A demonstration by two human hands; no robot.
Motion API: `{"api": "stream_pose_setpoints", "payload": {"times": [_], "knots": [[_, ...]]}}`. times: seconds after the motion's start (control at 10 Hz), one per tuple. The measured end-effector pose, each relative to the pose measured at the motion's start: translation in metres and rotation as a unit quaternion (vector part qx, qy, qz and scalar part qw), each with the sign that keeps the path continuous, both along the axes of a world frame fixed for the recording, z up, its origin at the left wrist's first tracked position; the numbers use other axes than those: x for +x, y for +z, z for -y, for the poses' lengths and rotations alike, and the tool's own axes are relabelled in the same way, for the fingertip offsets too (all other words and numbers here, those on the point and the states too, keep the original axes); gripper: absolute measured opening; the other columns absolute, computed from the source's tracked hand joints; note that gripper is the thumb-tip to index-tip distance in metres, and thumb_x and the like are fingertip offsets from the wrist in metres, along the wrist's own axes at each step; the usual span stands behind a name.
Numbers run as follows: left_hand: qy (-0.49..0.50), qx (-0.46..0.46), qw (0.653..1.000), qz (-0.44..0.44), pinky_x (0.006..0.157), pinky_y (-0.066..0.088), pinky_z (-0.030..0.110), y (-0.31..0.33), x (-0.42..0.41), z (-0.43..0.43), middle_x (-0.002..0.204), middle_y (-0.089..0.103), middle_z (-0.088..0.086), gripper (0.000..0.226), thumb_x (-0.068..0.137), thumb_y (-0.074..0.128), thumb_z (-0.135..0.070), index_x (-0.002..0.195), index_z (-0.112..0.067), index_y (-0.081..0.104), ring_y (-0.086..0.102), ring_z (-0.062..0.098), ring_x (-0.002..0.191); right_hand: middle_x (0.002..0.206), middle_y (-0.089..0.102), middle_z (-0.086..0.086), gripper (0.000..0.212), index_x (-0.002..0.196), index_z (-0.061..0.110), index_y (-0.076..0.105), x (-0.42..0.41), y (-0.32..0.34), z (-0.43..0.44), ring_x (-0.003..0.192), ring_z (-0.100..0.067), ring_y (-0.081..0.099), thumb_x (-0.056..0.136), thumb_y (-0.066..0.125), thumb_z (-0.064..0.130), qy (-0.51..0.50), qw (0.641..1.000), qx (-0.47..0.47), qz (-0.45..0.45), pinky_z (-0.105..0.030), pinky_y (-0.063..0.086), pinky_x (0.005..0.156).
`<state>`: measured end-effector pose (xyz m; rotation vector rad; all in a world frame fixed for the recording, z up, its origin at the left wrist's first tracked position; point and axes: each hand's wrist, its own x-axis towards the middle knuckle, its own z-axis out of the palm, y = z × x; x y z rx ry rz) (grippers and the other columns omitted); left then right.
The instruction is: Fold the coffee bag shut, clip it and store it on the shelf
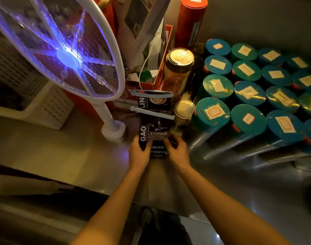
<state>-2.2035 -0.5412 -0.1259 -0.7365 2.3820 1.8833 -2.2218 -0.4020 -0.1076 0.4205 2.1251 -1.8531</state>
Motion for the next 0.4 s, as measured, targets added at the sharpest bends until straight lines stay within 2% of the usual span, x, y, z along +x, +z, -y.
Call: {"api": "stream_pose_setpoints", "payload": {"times": [0.2,0.3,0.4], "knots": [[-0.027,-0.033,0.999,0.000,0.087,0.046,0.027,0.002,-0.003,0.000,0.118,0.058,-0.004,0.045,0.092,0.065,-0.020,0.132,-0.014,0.046,0.058,0.020,0.118,0.137,0.057,-0.005,0.042,0.138,0.020,0.047,-0.004,0.003,-0.005,0.119,-0.012,0.053,0.097,0.056,0.023,0.026,1.000,0.002,0.012,-0.029,0.049,0.094],[-0.032,-0.045,0.998,-0.014,0.105,0.042,0.034,0.013,0.003,0.001,0.144,0.046,0.002,0.068,0.092,0.064,-0.027,0.149,-0.016,0.028,0.043,0.016,0.132,0.139,0.055,-0.007,0.046,0.140,0.019,0.044,0.002,0.014,-0.007,0.127,-0.020,0.053,0.096,0.056,0.027,0.027,0.999,0.034,-0.020,-0.040,0.048,0.103],[-0.034,-0.071,0.995,-0.063,0.108,0.040,0.036,0.020,0.017,0.001,0.148,0.043,0.009,0.066,0.092,0.065,-0.027,0.148,-0.015,0.031,0.042,0.018,0.134,0.140,0.053,-0.010,0.048,0.141,0.016,0.042,0.018,0.025,-0.010,0.128,-0.022,0.052,0.097,0.055,0.027,0.033,0.996,0.060,-0.050,-0.034,0.048,0.100]]}}
